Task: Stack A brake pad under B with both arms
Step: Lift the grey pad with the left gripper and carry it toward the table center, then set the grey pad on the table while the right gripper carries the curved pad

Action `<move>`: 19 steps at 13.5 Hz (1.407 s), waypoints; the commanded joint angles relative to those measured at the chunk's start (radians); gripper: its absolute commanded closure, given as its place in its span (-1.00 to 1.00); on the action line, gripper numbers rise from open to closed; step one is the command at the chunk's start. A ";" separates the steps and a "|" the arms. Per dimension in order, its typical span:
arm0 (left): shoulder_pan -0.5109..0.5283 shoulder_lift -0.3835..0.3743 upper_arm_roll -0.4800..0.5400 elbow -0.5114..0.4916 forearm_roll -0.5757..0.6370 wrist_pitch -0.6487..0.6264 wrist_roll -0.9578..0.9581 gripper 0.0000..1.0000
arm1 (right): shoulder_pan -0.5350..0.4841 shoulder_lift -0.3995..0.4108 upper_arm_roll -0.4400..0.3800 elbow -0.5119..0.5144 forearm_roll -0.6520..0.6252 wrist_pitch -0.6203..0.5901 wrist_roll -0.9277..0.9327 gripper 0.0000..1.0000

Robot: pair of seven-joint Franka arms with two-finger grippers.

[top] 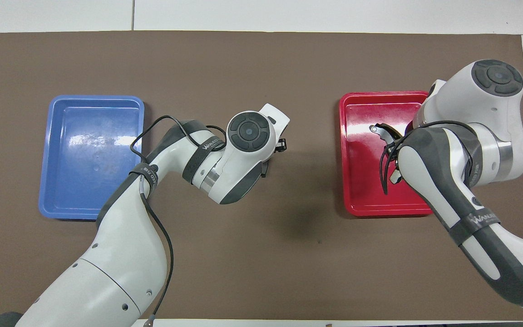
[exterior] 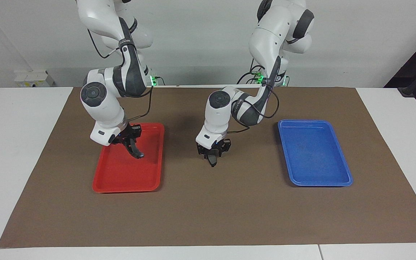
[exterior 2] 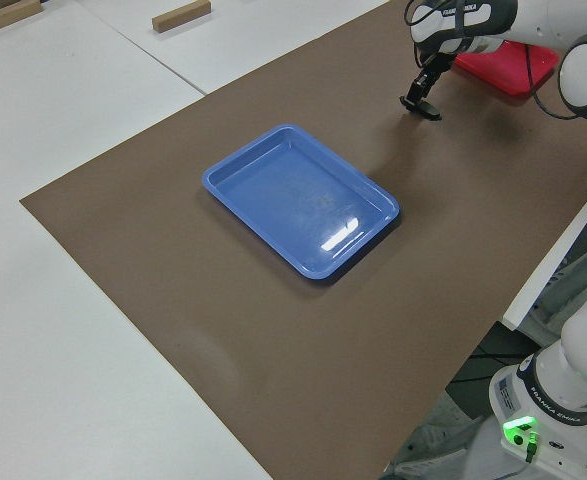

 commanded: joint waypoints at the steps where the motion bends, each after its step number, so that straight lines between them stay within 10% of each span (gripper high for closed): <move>1: -0.007 -0.008 0.032 0.110 0.028 -0.151 0.003 -0.82 | -0.009 -0.005 0.006 0.045 0.008 -0.040 -0.026 1.00; 11: 0.237 -0.328 0.043 0.172 -0.059 -0.664 0.397 -1.00 | 0.088 0.093 0.133 0.231 0.039 -0.102 0.293 1.00; 19: 0.584 -0.536 0.014 0.157 -0.110 -0.746 0.756 -1.00 | 0.250 0.304 0.236 0.337 -0.081 0.114 0.648 1.00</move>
